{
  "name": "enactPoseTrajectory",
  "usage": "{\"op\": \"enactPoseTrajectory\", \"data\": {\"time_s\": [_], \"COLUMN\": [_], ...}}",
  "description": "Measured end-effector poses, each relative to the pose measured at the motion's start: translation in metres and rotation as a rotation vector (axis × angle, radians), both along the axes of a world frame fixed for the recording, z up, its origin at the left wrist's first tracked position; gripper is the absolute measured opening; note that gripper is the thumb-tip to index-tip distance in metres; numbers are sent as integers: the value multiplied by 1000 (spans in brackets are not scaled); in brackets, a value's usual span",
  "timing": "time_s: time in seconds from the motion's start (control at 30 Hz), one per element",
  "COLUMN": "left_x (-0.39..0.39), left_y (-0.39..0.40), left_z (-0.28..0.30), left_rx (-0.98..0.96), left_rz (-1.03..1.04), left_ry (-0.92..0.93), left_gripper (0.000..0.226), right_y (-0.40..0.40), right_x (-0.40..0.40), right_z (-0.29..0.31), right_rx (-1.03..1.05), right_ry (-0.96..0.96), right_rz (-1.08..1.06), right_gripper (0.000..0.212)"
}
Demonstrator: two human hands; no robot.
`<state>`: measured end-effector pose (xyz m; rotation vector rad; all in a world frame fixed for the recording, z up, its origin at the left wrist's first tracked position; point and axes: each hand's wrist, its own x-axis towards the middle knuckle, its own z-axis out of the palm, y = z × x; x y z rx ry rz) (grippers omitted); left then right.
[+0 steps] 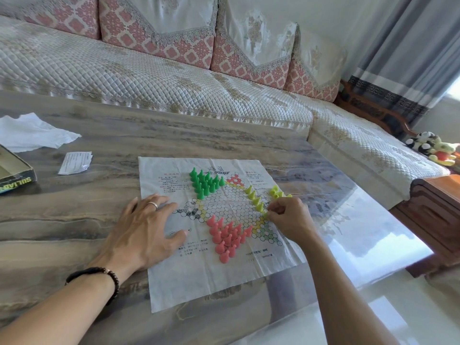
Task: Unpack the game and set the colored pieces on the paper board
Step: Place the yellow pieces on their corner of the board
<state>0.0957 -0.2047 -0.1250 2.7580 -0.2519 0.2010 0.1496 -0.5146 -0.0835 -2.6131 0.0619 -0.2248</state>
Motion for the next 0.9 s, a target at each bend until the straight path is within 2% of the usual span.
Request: {"op": "enactPoseTrajectory", "data": {"time_s": [0.57, 0.7, 0.9], "left_x": [-1, 0, -1], "left_y": [-1, -1, 0], "left_z": [3, 2, 3], "left_rx": [7, 6, 0], "left_rz": [0, -3, -1], "left_ry": [10, 9, 14], "left_gripper": [89, 87, 89], "right_y": [4, 3, -27], "right_x": [2, 1, 4], "right_z": [-4, -2, 16], "right_rx": [-6, 17, 131], "right_ry": [-33, -58, -253], "right_rz": [21, 23, -234], "right_gripper": [10, 16, 18]}}
